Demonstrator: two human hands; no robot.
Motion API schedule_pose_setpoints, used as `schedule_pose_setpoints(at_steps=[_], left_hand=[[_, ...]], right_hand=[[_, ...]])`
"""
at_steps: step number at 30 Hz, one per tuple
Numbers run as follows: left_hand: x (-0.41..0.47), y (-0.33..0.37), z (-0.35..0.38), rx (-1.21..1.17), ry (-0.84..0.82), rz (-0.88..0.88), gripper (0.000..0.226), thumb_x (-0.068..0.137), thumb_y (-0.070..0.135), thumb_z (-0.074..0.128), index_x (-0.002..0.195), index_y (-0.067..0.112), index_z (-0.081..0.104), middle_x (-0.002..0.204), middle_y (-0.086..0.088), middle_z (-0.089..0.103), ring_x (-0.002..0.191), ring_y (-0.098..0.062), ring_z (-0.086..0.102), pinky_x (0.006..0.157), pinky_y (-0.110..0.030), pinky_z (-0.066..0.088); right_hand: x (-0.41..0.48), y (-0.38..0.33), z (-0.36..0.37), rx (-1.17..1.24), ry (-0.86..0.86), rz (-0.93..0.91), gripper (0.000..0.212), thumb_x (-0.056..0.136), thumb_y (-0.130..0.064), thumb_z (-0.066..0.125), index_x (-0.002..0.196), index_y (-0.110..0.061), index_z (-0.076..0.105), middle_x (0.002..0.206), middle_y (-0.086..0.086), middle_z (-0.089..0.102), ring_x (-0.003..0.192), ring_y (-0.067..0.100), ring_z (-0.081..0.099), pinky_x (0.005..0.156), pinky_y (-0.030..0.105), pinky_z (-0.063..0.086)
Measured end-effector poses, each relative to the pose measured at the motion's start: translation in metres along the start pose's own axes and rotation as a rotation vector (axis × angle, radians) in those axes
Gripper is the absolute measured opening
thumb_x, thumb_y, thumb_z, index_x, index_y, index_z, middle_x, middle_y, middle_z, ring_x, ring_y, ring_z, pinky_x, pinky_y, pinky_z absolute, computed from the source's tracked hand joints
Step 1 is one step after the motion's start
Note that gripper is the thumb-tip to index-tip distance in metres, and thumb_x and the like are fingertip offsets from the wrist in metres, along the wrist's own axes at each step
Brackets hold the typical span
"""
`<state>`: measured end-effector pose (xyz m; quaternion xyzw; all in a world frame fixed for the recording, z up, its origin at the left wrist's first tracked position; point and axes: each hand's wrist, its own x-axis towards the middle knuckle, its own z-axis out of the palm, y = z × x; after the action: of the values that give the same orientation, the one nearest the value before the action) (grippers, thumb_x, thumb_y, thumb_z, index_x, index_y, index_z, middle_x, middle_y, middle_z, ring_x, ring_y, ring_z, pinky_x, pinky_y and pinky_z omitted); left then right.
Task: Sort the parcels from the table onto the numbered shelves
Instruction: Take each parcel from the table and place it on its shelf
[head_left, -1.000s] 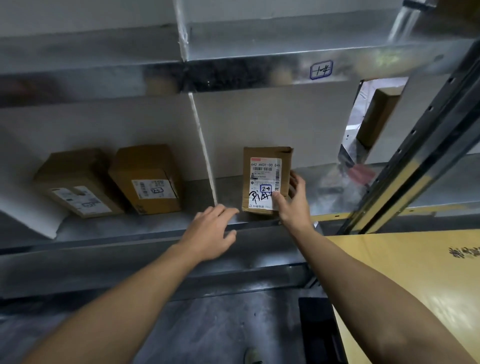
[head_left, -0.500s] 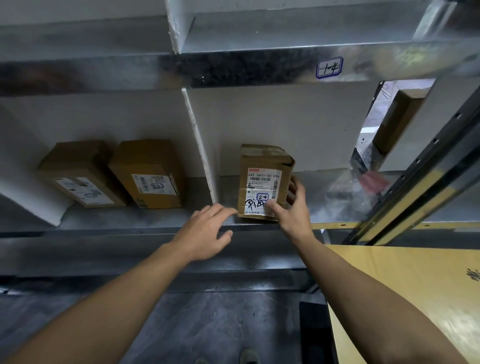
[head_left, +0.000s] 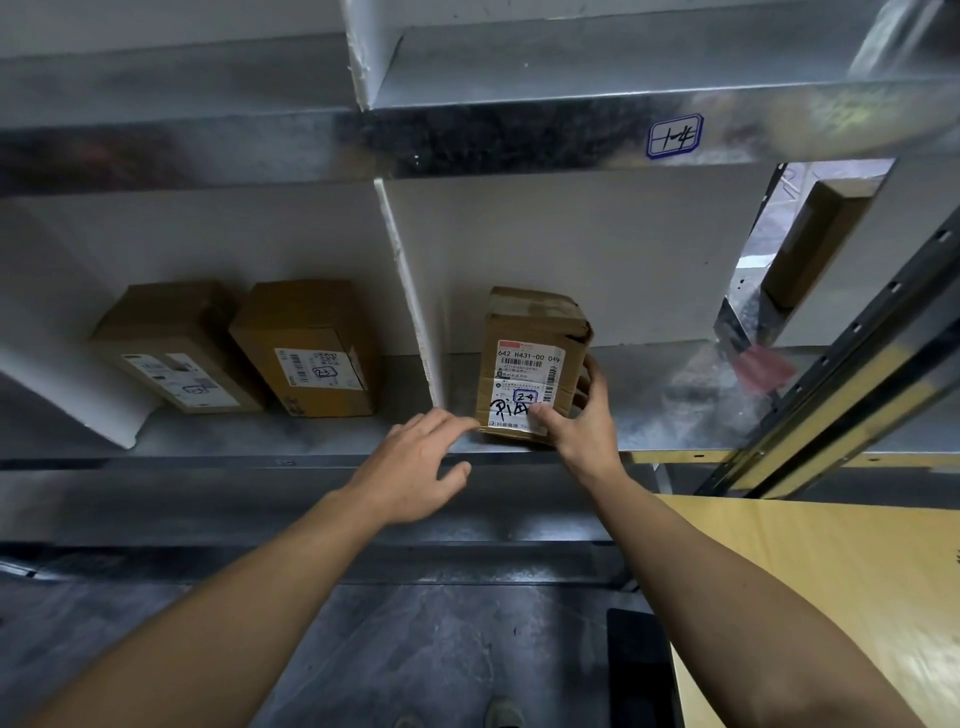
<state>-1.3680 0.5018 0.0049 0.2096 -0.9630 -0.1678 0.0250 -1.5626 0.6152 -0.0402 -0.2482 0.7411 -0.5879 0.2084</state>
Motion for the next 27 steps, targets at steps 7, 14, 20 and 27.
schedule_pose_setpoints(at_steps=[7,14,20,27], left_hand=[[-0.002,0.002,0.0,0.003,0.011,0.011,0.051,0.095,0.038,0.051,0.144,0.029,0.038,0.136,0.007,0.044,0.125,-0.011,0.041,0.108,-0.038,0.035],[-0.004,-0.001,0.001,0.007,0.006,-0.001,0.051,0.096,0.037,0.051,0.144,0.027,0.038,0.137,0.006,0.045,0.125,-0.012,0.041,0.106,-0.038,0.036],[-0.006,-0.006,0.0,0.026,0.01,-0.023,0.05,0.096,0.036,0.051,0.144,0.027,0.038,0.136,0.007,0.045,0.125,-0.011,0.04,0.108,-0.036,0.034],[-0.007,-0.004,0.001,0.054,0.017,-0.03,0.05,0.095,0.036,0.05,0.144,0.027,0.038,0.136,0.006,0.046,0.124,-0.012,0.041,0.108,-0.037,0.034]], right_hand=[[0.014,0.004,0.004,-0.061,0.038,0.011,0.079,0.084,-0.009,0.078,0.147,-0.027,0.035,0.136,-0.002,0.059,0.127,0.016,0.055,0.109,0.043,0.045],[0.029,0.004,0.008,-0.096,0.054,0.018,0.078,0.083,-0.01,0.078,0.146,-0.029,0.036,0.134,0.0,0.061,0.126,0.019,0.056,0.106,0.043,0.047],[0.031,0.008,0.01,-0.111,0.05,0.034,0.074,0.085,-0.013,0.077,0.145,-0.029,0.037,0.134,0.0,0.061,0.126,0.021,0.057,0.106,0.045,0.048],[0.038,0.003,0.011,-0.13,0.02,0.058,0.078,0.084,-0.014,0.078,0.147,-0.027,0.034,0.134,0.002,0.061,0.122,0.023,0.06,0.103,0.042,0.05]])
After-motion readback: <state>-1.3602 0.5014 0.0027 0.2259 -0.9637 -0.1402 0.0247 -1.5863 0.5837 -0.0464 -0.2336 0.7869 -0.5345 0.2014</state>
